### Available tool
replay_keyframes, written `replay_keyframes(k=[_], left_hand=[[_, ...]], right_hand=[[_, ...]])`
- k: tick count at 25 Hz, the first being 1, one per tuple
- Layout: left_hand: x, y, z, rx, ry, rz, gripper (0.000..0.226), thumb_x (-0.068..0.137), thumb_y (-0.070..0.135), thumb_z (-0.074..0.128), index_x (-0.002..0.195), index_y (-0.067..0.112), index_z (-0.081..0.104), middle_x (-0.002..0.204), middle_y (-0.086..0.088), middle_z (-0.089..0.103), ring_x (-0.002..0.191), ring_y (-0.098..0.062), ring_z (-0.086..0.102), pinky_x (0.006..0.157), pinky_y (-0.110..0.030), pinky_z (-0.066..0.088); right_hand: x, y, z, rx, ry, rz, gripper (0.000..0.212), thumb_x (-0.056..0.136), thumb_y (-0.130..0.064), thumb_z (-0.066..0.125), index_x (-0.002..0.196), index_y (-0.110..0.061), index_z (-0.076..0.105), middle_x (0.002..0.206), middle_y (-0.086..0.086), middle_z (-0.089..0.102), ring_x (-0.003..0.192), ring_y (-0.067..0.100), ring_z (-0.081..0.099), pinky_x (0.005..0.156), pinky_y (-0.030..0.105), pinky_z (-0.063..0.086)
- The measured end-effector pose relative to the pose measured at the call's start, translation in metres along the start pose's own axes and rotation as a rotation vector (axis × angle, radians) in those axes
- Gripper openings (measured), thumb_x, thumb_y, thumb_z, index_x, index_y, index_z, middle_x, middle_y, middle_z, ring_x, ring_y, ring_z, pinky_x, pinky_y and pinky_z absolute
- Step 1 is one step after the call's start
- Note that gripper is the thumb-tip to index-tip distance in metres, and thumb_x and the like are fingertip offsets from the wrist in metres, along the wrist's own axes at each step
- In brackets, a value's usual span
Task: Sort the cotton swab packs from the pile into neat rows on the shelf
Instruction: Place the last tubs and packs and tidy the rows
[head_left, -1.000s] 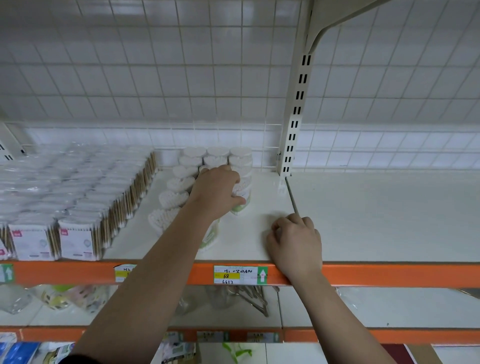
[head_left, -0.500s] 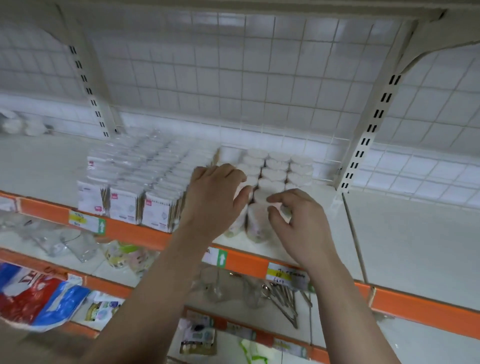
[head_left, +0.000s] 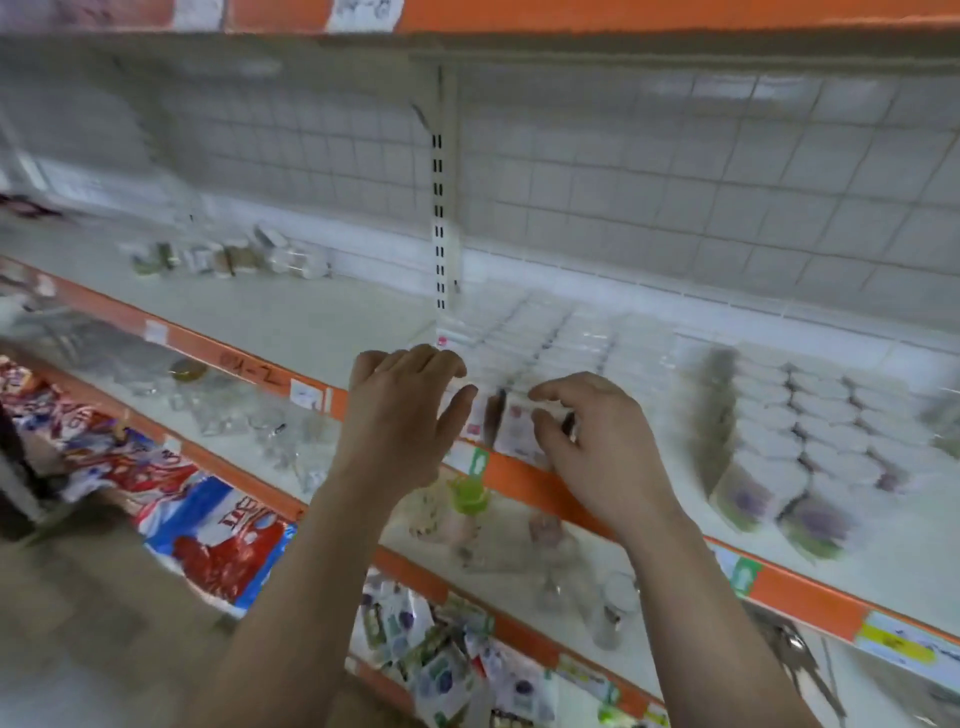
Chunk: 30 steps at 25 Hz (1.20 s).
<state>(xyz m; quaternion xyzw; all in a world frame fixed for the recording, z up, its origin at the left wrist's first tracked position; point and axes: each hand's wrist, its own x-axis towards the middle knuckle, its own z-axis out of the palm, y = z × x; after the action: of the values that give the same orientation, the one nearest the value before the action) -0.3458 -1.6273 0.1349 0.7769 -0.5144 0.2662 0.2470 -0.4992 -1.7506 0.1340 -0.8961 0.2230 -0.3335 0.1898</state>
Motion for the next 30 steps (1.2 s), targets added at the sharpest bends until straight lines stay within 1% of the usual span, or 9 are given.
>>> replay_keyframes(k=[3, 6, 9, 12, 15, 19, 23, 27, 30], left_hand=[[-0.010, -0.069, -0.024, 0.078, -0.010, -0.022, 0.024, 0.090, 0.037, 0.047, 0.094, 0.020, 0.063, 0.085, 0.004, 0.066, 0.075, -0.023, 0.063, 0.081, -0.038, 0.038], [-0.027, -0.129, -0.043, 0.107, 0.001, -0.062, 0.025, 0.091, 0.034, 0.042, 0.089, 0.019, 0.063, 0.082, 0.004, 0.066, 0.071, -0.022, 0.062, 0.079, -0.039, 0.041], [-0.040, -0.177, -0.051, 0.128, -0.002, -0.093, 0.025, 0.093, 0.029, 0.041, 0.087, 0.017, 0.062, 0.081, 0.003, 0.066, 0.071, -0.021, 0.063, 0.081, -0.038, 0.041], [-0.046, -0.219, -0.055, 0.156, -0.032, -0.144, 0.031, 0.094, 0.034, 0.036, 0.090, 0.019, 0.063, 0.088, 0.005, 0.068, 0.077, -0.017, 0.063, 0.085, -0.036, 0.037], [-0.048, -0.269, -0.051, 0.154, -0.015, -0.178, 0.033, 0.093, 0.033, 0.036, 0.090, 0.017, 0.064, 0.089, 0.004, 0.067, 0.077, -0.017, 0.064, 0.085, -0.036, 0.038], [-0.033, -0.336, -0.039, 0.181, -0.027, -0.193, 0.032, 0.093, 0.036, 0.036, 0.091, 0.019, 0.064, 0.089, 0.005, 0.067, 0.076, -0.017, 0.063, 0.083, -0.036, 0.037], [-0.005, -0.406, -0.027, 0.173, -0.042, -0.202, 0.029, 0.093, 0.037, 0.040, 0.095, 0.020, 0.064, 0.089, 0.007, 0.066, 0.073, -0.016, 0.064, 0.082, -0.035, 0.036], [0.019, -0.460, -0.012, 0.143, -0.064, -0.234, 0.036, 0.092, 0.040, 0.036, 0.103, 0.021, 0.065, 0.096, 0.006, 0.068, 0.080, -0.017, 0.065, 0.085, -0.037, 0.037], [0.034, -0.494, 0.002, 0.101, -0.083, -0.247, 0.034, 0.093, 0.038, 0.040, 0.107, 0.020, 0.065, 0.102, 0.004, 0.068, 0.088, -0.017, 0.064, 0.088, -0.036, 0.036]], right_hand=[[0.027, -0.046, 0.050, 0.064, 0.015, -0.029, 0.020, 0.084, -0.017, 0.060, 0.101, -0.019, 0.070, 0.100, -0.002, 0.065, 0.095, 0.018, 0.058, 0.078, 0.016, 0.036], [0.049, -0.089, 0.098, 0.087, -0.012, -0.045, 0.019, 0.085, -0.017, 0.062, 0.103, -0.022, 0.068, 0.102, -0.006, 0.063, 0.101, 0.015, 0.056, 0.080, 0.020, 0.037], [0.069, -0.124, 0.140, 0.077, -0.030, -0.080, 0.017, 0.085, -0.019, 0.061, 0.100, -0.024, 0.069, 0.094, -0.012, 0.059, 0.093, 0.010, 0.054, 0.074, 0.018, 0.036], [0.089, -0.148, 0.181, 0.083, -0.062, -0.112, 0.014, 0.085, -0.019, 0.060, 0.096, -0.025, 0.068, 0.088, -0.011, 0.058, 0.087, 0.009, 0.055, 0.067, 0.012, 0.037], [0.114, -0.166, 0.223, 0.102, -0.089, -0.107, 0.012, 0.087, -0.020, 0.059, 0.094, -0.026, 0.066, 0.087, -0.009, 0.060, 0.086, 0.011, 0.055, 0.070, 0.020, 0.040], [0.161, -0.186, 0.278, 0.131, -0.082, -0.091, 0.011, 0.087, -0.022, 0.058, 0.093, -0.028, 0.066, 0.088, -0.012, 0.059, 0.087, 0.006, 0.054, 0.069, 0.009, 0.034], [0.216, -0.209, 0.332, 0.159, -0.115, -0.070, 0.011, 0.088, -0.025, 0.058, 0.096, -0.029, 0.065, 0.096, -0.015, 0.059, 0.091, 0.004, 0.052, 0.070, 0.007, 0.034], [0.264, -0.219, 0.365, 0.157, -0.103, -0.059, 0.013, 0.089, -0.026, 0.057, 0.099, -0.030, 0.065, 0.099, -0.017, 0.058, 0.093, 0.004, 0.052, 0.073, 0.014, 0.037], [0.291, -0.222, 0.390, 0.128, -0.125, -0.047, 0.014, 0.089, -0.027, 0.057, 0.101, -0.030, 0.064, 0.101, -0.015, 0.059, 0.094, 0.005, 0.053, 0.076, 0.019, 0.038]])
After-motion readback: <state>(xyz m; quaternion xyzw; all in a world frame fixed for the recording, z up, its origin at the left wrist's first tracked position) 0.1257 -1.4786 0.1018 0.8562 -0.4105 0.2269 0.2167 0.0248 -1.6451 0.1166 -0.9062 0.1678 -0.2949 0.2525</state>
